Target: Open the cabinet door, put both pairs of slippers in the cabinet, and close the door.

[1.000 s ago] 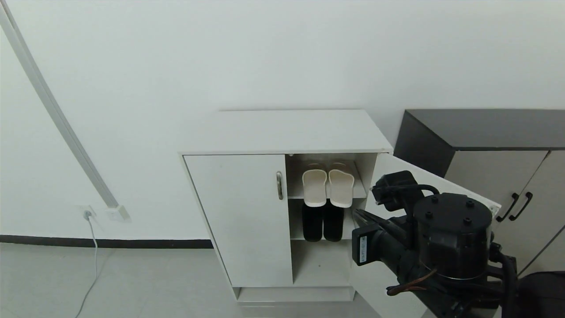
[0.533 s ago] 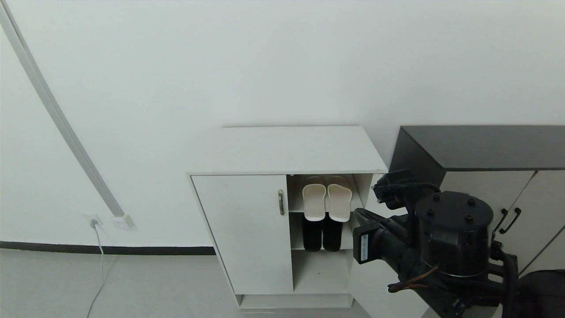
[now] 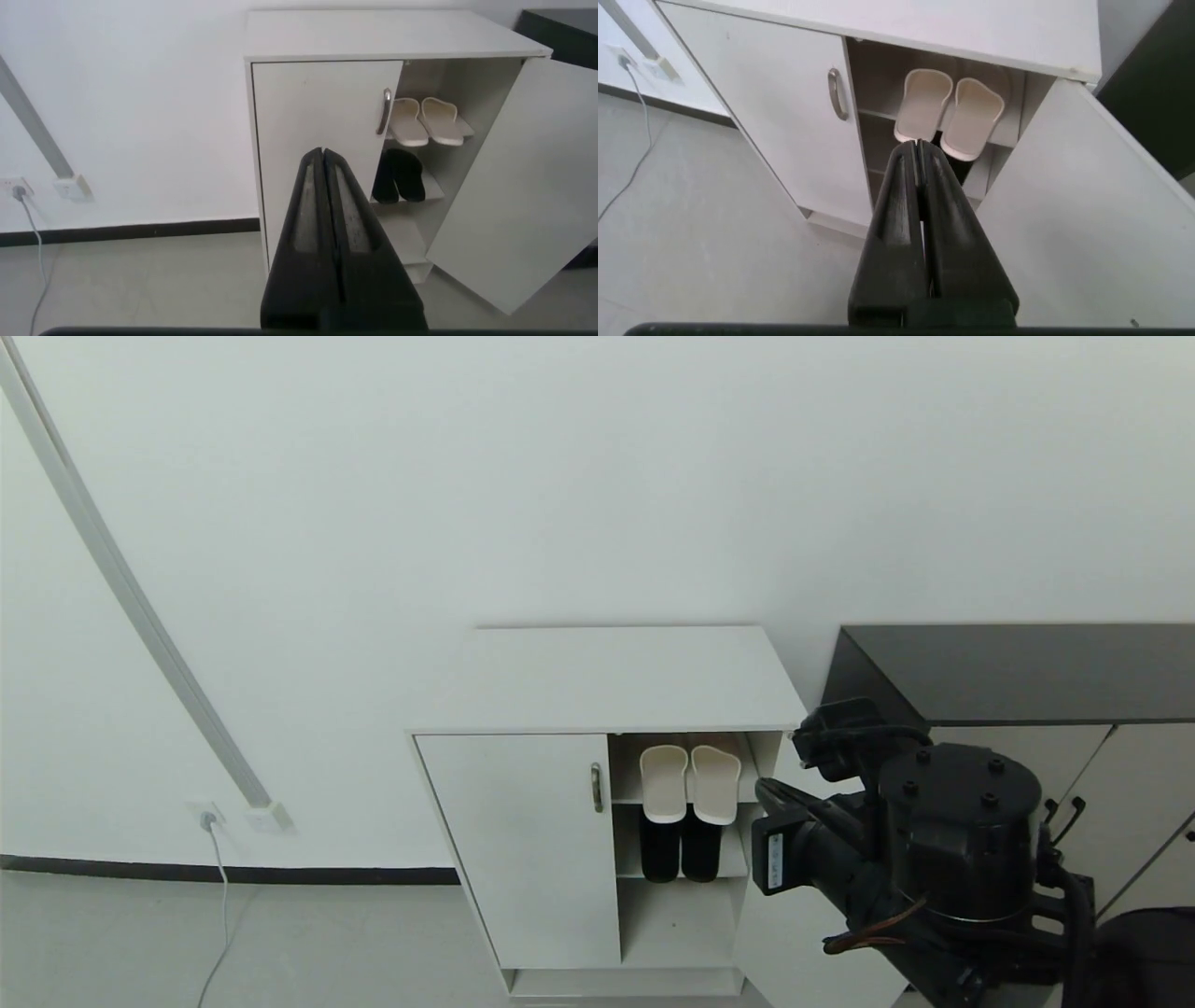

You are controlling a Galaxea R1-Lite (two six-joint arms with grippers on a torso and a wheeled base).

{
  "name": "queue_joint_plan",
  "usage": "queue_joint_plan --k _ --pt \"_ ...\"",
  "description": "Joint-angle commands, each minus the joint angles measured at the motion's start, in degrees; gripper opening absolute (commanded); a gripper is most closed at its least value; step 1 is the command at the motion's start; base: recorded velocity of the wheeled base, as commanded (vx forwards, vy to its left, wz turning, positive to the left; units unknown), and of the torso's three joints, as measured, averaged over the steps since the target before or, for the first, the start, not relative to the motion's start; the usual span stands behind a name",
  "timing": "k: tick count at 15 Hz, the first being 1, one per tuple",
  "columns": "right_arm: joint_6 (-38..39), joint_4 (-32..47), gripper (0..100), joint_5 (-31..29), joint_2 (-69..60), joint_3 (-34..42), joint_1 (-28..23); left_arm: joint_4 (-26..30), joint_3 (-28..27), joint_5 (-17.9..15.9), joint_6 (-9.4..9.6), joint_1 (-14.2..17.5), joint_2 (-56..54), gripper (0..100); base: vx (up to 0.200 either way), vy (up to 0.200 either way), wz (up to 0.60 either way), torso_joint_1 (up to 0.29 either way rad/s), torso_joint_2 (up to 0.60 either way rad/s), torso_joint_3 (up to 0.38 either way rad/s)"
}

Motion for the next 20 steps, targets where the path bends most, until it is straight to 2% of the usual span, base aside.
queue_joint_plan --k 1,9,17,20 --pt "-0.2 0.0 0 0.1 0.5 0.4 0.0 0.0 0.0 0.0 -0.01 0.0 0.0 0 0.000 0.000 0.00 0.022 -0.05 -0.027" --pt "-1.5 -2.6 0 0.2 1.9 1.1 -0.1 0.0 0.0 0.1 0.08 0.0 0.0 0 0.000 0.000 0.00 0.000 0.00 0.000" --pt "-2.2 -2.9 0 0.2 2.6 1.8 -0.9 0.0 0.0 0.0 0.16 0.0 0.0 0 0.000 0.000 -0.60 0.005 0.00 0.001" --pt "-2.2 -4.9 0 0.2 3.7 1.9 -1.2 0.0 0.0 0.1 0.25 0.0 0.0 0 0.000 0.000 0.00 0.000 0.00 0.000"
